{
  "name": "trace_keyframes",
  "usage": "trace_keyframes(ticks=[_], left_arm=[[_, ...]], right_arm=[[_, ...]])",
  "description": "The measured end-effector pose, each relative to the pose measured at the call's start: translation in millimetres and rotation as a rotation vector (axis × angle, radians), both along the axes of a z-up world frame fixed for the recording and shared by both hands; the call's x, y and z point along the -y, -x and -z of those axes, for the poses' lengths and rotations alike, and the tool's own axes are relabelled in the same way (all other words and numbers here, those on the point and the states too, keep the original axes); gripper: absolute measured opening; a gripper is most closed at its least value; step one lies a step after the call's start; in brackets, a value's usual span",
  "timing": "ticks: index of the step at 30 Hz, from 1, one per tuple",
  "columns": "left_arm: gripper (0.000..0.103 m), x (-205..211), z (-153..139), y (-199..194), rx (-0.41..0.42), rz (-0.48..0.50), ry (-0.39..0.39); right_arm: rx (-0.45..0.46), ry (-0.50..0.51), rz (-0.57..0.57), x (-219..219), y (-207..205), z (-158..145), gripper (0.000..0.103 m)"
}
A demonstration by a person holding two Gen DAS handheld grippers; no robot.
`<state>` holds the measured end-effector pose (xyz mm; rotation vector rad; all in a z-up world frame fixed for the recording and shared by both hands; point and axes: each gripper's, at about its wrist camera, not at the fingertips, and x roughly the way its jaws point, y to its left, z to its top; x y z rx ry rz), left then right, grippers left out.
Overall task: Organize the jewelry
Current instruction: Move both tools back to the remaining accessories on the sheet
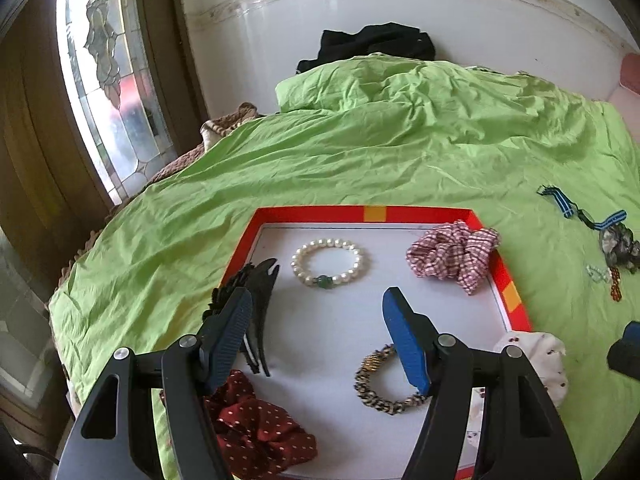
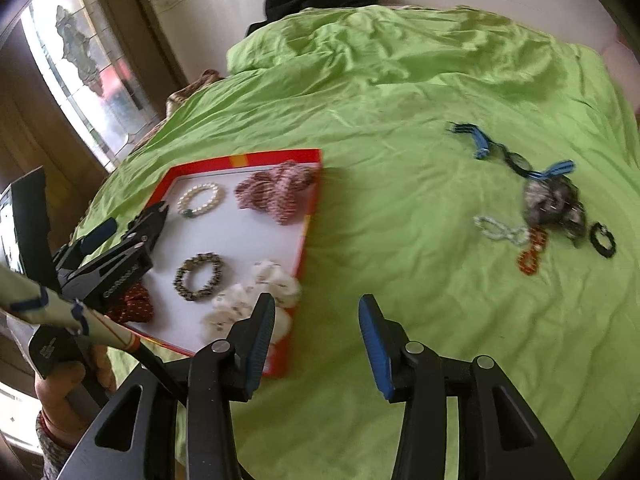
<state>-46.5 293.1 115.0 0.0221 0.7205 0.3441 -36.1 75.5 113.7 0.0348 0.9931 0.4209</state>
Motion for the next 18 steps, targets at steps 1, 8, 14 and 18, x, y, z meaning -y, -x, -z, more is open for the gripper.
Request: trace_keyframes(ticks=[1,8,14,18], left_arm=[[0.067,3.8,-0.4,-0.3,-0.001,0.006,-0.006],[0.067,25.9,0.2,-3.5,-0.012,0.041,-0.041],[0.067,45.1,1.9,-6.5,-0.023,0.08,-0.06],[0.067,57.3,2.3,-6.4,-0.022,0.119,-0.032]], right_arm=[[-0.001,-0.001,0.008,4.0,-0.4,0.1,0.048],[-0.011,-0.012,0.085,45.5,-2.1,4.0,0.049],[-0.023,-0.024,0.14,79.1,-2.0,10.9,0.05],[-0.036,-0.038,0.183,104.1,-4.2,18.2,0.05]])
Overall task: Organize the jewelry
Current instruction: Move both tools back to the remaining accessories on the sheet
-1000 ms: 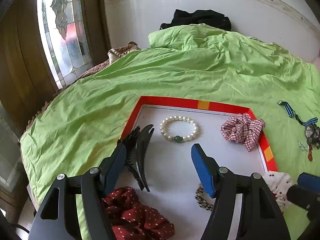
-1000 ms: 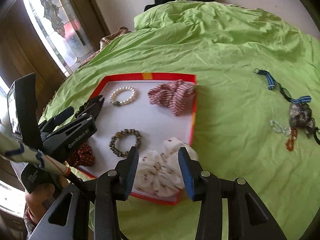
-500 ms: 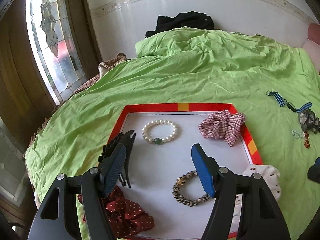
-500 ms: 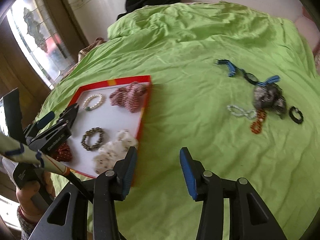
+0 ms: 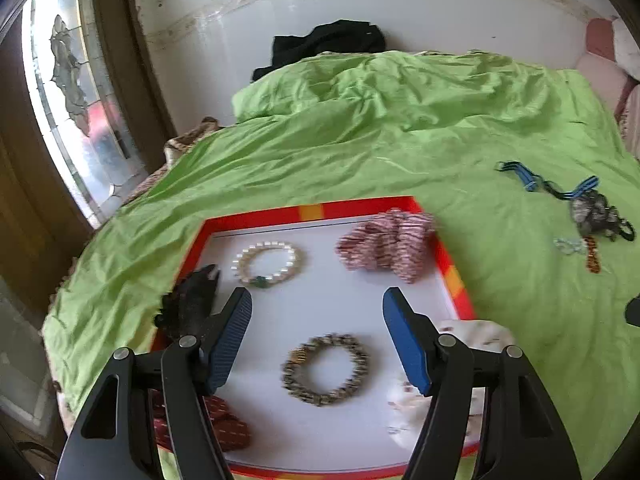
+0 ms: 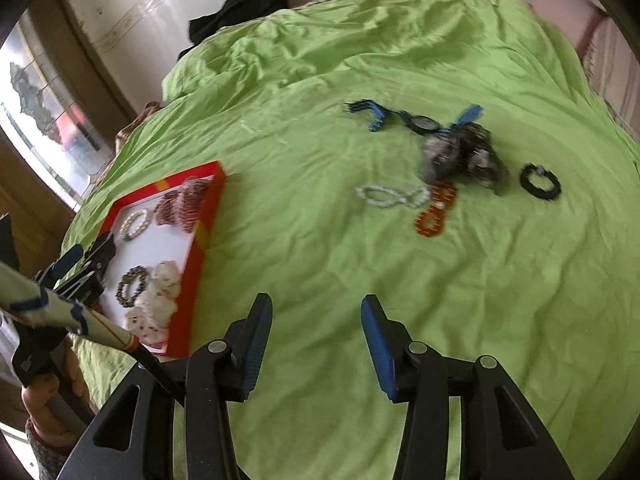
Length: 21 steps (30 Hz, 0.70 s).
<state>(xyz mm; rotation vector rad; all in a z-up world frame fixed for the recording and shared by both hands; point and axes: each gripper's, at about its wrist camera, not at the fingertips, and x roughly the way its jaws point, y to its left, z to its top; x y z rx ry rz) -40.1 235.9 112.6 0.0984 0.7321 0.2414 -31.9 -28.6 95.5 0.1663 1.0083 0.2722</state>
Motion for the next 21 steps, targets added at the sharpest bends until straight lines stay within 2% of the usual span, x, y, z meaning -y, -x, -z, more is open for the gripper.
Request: trace_keyframes(ticks=[2,7,11,16,21], left_arm=[[0.067,8.1,0.3,0.9,0.007,0.025,0.006],[0.067,36.4,3.5,1.9,0.014,0.074,-0.036],[0.067,57.6,10.9,1.2,-0.006,0.118,-0.057],[0.067,78.0,20.9,0.1,-0.051,0.168,-0.025],[0.067,91.3,16.2,5.5,-0.022,0.193,0.016]], right_arm=[[-0.009,-0.011,0.021,11.9,-1.8,4.5,0.05],[-0.028,-0.039,0.071,44.5,-4.4,15.8,0.05],[-0.033,-0.055,0.101,65.9,-6.4,22.4,0.05],[-0.033,-0.091,0.135,96.7,-7.0,30.9,0.05],[-0.027,-0.142,0.159,126.7,-5.7,39.2,0.05]])
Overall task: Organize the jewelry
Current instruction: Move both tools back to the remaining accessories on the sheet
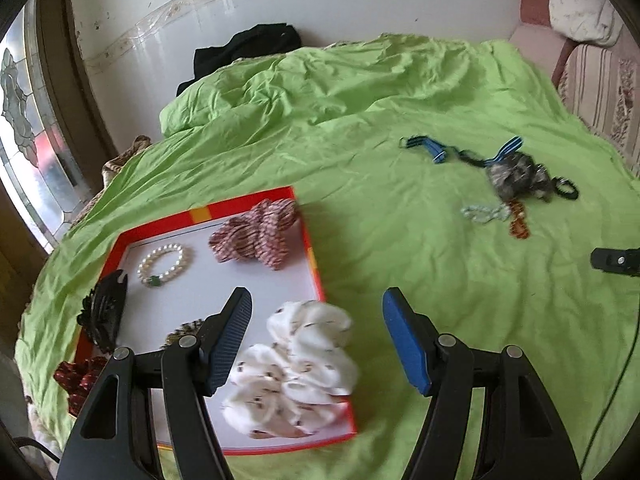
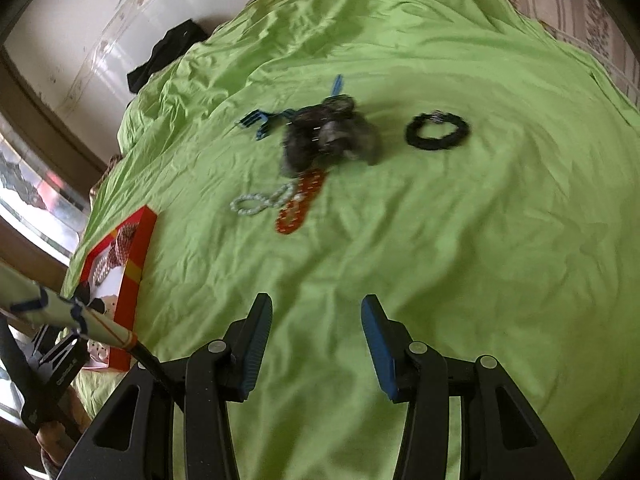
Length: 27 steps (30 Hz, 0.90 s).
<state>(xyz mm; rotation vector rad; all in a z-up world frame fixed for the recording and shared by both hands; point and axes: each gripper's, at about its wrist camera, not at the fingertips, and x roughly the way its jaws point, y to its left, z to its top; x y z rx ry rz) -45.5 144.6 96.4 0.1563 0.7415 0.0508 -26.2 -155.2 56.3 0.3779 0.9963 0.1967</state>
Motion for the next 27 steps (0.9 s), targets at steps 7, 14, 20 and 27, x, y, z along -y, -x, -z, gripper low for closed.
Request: trace_keyframes(ticks=[7,14,20,27], left_arm=[[0.067,16.9,-1.6,-0.2,-0.069,0.043,0.137],[0.067,44.6,-12.6,-20.9,-0.146,0.107,0.204],[0.067,78.8,-15.8,-74.2,-0.239,0.131,0.31],[0.067,149.4,-4.3,-138.2,-0.261,0.211,0.321]], right_arm=[[0.025,-0.047,0.044,35.6,-11.4,4.6,0.05],[0.105,-0.009,0.104,65.7,-47.4,-4.2,0.05],[0.147,0.021,0.136,85.0,-84.1,0.6,0.05],[0.107,-0.066,0.151,109.3,-115.3,25.8,0.05]])
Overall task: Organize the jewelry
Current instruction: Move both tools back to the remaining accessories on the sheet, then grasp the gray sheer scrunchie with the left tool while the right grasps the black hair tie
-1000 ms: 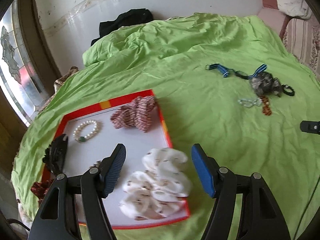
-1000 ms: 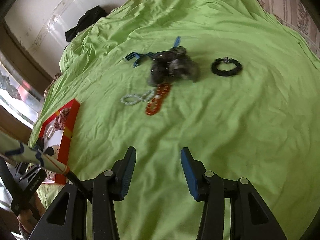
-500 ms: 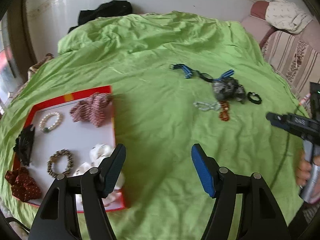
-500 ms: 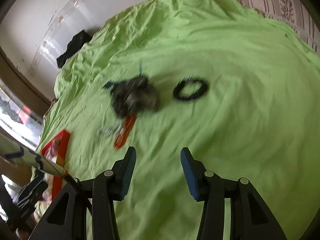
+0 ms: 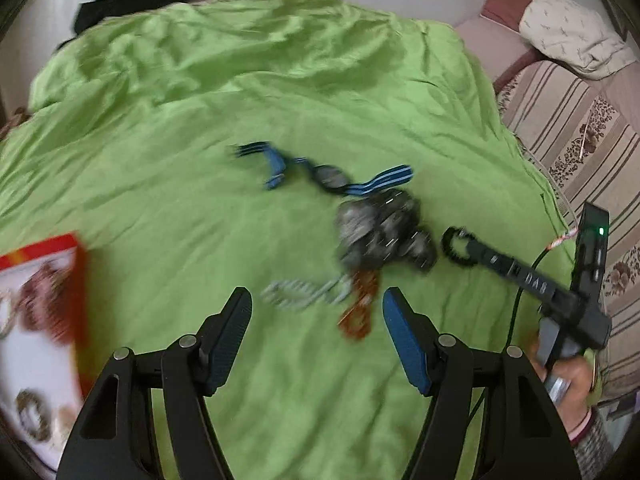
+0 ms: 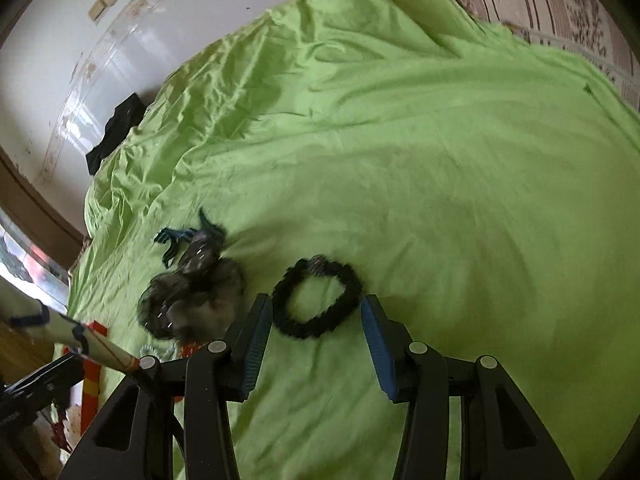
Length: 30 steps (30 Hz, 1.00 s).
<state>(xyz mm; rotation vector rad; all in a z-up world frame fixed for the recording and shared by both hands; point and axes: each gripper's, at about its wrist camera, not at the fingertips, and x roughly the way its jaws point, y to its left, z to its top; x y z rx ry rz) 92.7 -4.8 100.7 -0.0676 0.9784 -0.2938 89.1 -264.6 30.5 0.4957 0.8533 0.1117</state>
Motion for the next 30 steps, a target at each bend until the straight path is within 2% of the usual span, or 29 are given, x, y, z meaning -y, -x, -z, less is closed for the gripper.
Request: trace_keyframes(ticks=[3,7,10,12,13,14,15,16,18,24,27,30], left_arm=[[0.067,26.8,11.7,-24.8,-0.035,0.027,0.042],[0.067,58.7,26.1,-50.0,-0.062,0.054,0.03],[0.067,73.1,39.9,-63.9,-0.099,0.051,0.025],[0.067,76.7,45.0,-65.7,-0.113,0.049,0.026],[0.061,78.1,46.8,-64.8,-0.123,0.052,0.026],[0.035,79.2,46.8,-64.2,-0.129,0.056,0.025],[0.02,80.0,47.2,-63.7,-0.141,0.062,0.023],[0.011,79.2,45.7,-61.7,-0.158,0.066,0.029],[0.011,72.9,37.5,-54.8,-0.141,0.056,0.05],[0.01,39.2,-12.7,-7.4,-0.045,0.041,0.099],[0.01,7.5,-44.7,28.5,0.021,0.033,0.118],[0.01,-26.7,-63.1,53.8,0.046,0.006,0.132]], right_arm=[[-0.005,-0.034,-0.001,7.3,-8.2,8.4,0.05],[0.002,-0.02,-0.021,4.0,-13.9,10.1,0.05],[-0.001,0.013,-0.034,-0.3,-16.1,11.0,0.043],[-0.005,0.033,-0.041,-2.6,-16.6,11.4,0.03],[-0.006,0.036,-0.043,-2.4,-16.7,11.6,0.025],[-0.008,0.037,-0.046,-2.1,-16.5,11.6,0.014],[-0.008,0.033,-0.049,-1.4,-16.5,11.1,0.011],[-0.007,0.027,-0.05,-0.5,-15.6,10.1,0.011],[0.004,0.026,-0.049,-0.2,-13.1,6.0,0.01],[0.045,0.043,-0.045,-4.8,-0.5,-11.2,0.009],[0.067,0.029,-0.044,-9.0,14.2,-22.3,0.009],[0.086,0.014,-0.052,-16.7,30.9,-32.1,0.009]])
